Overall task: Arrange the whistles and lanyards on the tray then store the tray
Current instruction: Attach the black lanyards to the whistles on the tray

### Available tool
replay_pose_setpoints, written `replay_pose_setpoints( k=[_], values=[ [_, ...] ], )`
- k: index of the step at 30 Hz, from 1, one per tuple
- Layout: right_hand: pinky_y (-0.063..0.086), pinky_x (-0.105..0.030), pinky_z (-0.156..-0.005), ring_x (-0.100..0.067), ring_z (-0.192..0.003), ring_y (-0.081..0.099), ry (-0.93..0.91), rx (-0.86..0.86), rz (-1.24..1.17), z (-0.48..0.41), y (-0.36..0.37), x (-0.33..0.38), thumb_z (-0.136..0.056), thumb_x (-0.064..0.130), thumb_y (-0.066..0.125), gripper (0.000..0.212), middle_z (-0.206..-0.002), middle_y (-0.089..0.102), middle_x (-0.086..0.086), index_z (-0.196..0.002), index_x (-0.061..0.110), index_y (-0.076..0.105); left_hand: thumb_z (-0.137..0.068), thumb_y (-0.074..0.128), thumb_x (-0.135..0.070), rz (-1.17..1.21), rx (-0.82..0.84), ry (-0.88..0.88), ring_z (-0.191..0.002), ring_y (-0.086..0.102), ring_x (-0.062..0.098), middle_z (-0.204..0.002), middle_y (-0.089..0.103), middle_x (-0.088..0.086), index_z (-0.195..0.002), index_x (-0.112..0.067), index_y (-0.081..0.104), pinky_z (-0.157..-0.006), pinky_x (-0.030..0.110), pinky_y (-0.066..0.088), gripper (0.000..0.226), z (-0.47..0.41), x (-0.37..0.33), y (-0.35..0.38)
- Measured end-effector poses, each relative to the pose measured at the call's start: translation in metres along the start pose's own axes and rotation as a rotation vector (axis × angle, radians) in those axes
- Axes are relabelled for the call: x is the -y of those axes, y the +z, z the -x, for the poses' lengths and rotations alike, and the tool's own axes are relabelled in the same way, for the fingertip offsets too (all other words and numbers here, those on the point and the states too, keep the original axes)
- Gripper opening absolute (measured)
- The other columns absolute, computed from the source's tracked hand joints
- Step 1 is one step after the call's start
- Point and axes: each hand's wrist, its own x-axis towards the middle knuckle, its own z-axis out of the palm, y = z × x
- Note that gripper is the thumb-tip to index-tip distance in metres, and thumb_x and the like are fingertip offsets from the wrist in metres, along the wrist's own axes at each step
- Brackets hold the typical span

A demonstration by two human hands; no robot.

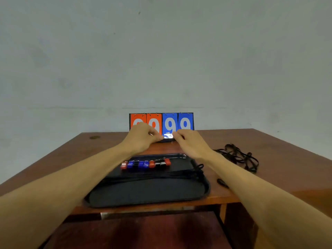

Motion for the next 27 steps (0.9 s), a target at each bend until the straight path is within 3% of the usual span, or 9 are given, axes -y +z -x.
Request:
replay_pose_setpoints(
  k=[3,5,13,17,19,21,24,27],
  values=[
    [0.044,-0.021,-0.066,-0.008,-0.072,0.053,-0.059,0.076,0.166,0.006,0.026,0.014,-0.101,0.043,0.032,0.039,-0.080,0.057,0.004,-0.079,0.020,0.054,-0.089,0.062,-0.028,-0.079,-0.007,-0.045,-0.092,0.055,0.007,-0.109,0.069,0.001,-0.104,-0.013,0.072,-0.087,0.023,0.042,0.024,0.023,0.032,-0.016],
    [0.049,-0.028,-0.075,-0.013,-0.083,0.058,-0.102,0.086,0.223,0.009,0.043,0.021,-0.100,0.045,0.030,0.042,-0.090,0.062,0.001,-0.090,0.016,0.058,-0.089,0.061,-0.027,-0.123,-0.020,-0.086,-0.092,0.058,0.009,-0.107,0.070,0.002,-0.104,-0.013,0.071,-0.089,0.026,0.045,0.023,0.039,0.056,-0.028],
    [0.052,-0.037,-0.080,-0.016,-0.087,0.060,-0.138,0.298,0.316,0.016,0.098,0.016,-0.096,0.050,0.037,0.036,-0.099,0.062,0.000,-0.098,0.019,0.054,-0.088,0.063,-0.031,-0.348,-0.013,-0.202,-0.085,0.062,0.012,-0.099,0.070,-0.001,-0.093,-0.019,0.073,-0.079,0.029,0.051,0.017,0.080,0.137,-0.046],
    [0.048,-0.030,-0.074,-0.013,-0.085,0.058,-0.132,0.290,0.298,0.017,0.108,0.011,-0.096,0.049,0.041,0.029,-0.096,0.060,0.005,-0.095,0.022,0.053,-0.090,0.059,-0.032,-0.523,0.002,-0.157,-0.077,0.052,0.010,-0.095,0.053,-0.006,-0.090,-0.021,0.070,-0.070,0.023,0.040,0.015,0.087,0.154,-0.045],
    [0.044,-0.030,-0.071,-0.012,-0.081,0.055,-0.126,0.282,0.283,0.018,0.111,0.008,-0.097,0.048,0.040,0.028,-0.091,0.056,0.008,-0.094,0.023,0.052,-0.089,0.061,-0.032,-0.544,-0.017,-0.137,-0.080,0.055,0.012,-0.096,0.049,-0.005,-0.090,-0.022,0.069,-0.073,0.026,0.046,0.013,0.090,0.162,-0.044],
    [0.043,-0.033,-0.073,-0.014,-0.083,0.053,-0.111,0.267,0.263,0.020,0.117,0.005,-0.098,0.046,0.037,0.028,-0.089,0.052,0.009,-0.094,0.023,0.051,-0.087,0.064,-0.033,-0.571,-0.046,-0.127,-0.089,0.057,0.017,-0.101,0.050,-0.004,-0.094,-0.024,0.069,-0.081,0.033,0.049,0.013,0.093,0.165,-0.042],
    [0.046,-0.039,-0.078,-0.017,-0.087,0.057,-0.072,0.232,0.205,0.020,0.126,0.000,-0.099,0.044,0.036,0.026,-0.090,0.054,0.008,-0.091,0.025,0.052,-0.087,0.063,-0.030,-0.596,-0.124,-0.081,-0.109,0.050,0.020,-0.119,0.049,0.000,-0.115,-0.025,0.063,-0.093,0.032,0.042,0.029,0.093,0.159,-0.032],
    [0.046,-0.037,-0.076,-0.014,-0.086,0.057,-0.028,0.231,0.179,0.016,0.129,-0.004,-0.098,0.044,0.040,0.023,-0.091,0.058,0.008,-0.092,0.027,0.055,-0.088,0.061,-0.026,-0.514,-0.119,-0.002,-0.109,0.050,0.015,-0.124,0.049,-0.003,-0.123,-0.026,0.058,-0.092,0.028,0.042,0.035,0.087,0.143,-0.014]
  ],
)
